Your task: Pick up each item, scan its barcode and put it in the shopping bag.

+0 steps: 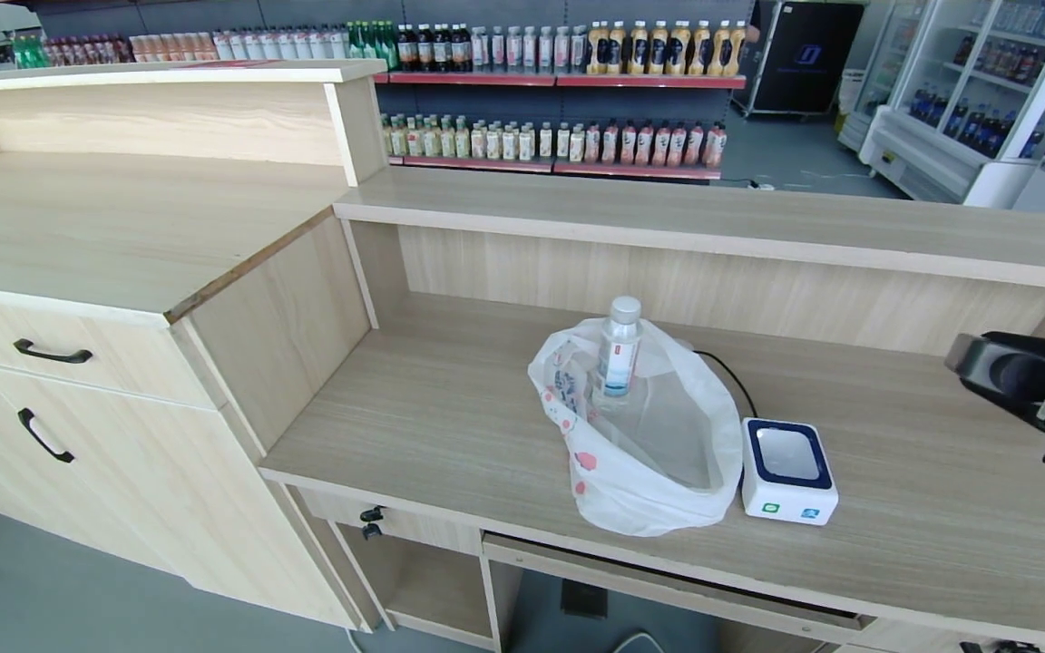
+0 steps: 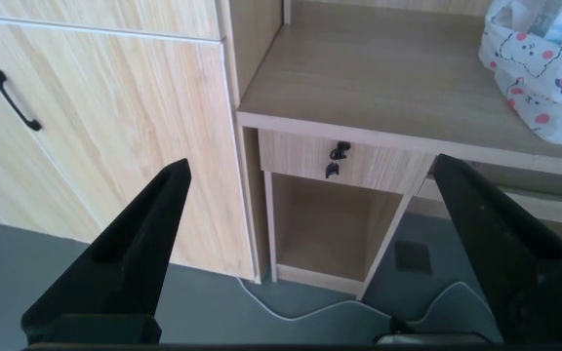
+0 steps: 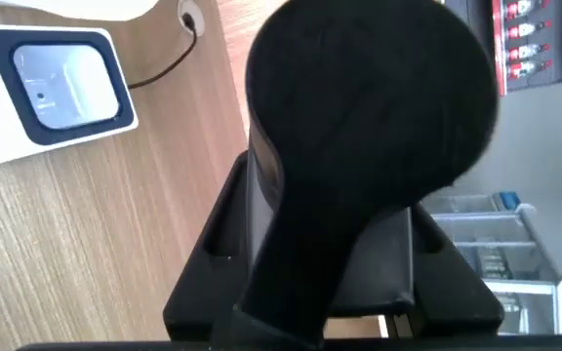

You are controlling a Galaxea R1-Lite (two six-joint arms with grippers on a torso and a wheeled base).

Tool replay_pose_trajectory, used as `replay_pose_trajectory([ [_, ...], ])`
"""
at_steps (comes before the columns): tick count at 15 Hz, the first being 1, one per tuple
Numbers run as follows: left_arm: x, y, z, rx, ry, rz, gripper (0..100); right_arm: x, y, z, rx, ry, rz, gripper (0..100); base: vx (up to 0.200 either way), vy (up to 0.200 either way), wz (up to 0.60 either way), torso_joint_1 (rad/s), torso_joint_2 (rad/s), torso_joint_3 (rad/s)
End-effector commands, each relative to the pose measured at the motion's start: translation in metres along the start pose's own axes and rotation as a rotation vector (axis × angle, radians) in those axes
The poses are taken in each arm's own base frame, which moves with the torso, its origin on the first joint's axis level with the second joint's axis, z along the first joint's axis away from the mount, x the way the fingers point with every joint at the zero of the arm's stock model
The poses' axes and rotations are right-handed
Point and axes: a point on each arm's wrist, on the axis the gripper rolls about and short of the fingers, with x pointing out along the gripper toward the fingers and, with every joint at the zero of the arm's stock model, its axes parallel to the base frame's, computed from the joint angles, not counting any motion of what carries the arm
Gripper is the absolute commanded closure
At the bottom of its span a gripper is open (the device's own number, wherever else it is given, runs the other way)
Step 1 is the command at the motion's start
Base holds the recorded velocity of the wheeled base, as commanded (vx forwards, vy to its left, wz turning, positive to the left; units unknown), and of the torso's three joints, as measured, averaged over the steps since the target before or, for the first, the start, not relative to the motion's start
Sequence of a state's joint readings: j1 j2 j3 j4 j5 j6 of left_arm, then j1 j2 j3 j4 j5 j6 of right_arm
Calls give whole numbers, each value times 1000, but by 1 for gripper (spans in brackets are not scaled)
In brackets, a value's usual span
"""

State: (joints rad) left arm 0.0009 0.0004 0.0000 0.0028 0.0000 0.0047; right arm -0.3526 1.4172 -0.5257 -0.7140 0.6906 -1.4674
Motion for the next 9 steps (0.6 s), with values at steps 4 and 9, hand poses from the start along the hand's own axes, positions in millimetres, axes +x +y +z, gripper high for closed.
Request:
replay_pose_trajectory([
  [4, 0, 0, 0, 0, 0, 1, 0, 19, 23, -25, -105, -113, 75, 100, 0, 0, 0, 0, 0, 0],
  [9, 0, 0, 0, 0, 0, 2, 0, 7, 43, -44, -106, -107, 123, 100, 0, 0, 0, 0, 0, 0],
])
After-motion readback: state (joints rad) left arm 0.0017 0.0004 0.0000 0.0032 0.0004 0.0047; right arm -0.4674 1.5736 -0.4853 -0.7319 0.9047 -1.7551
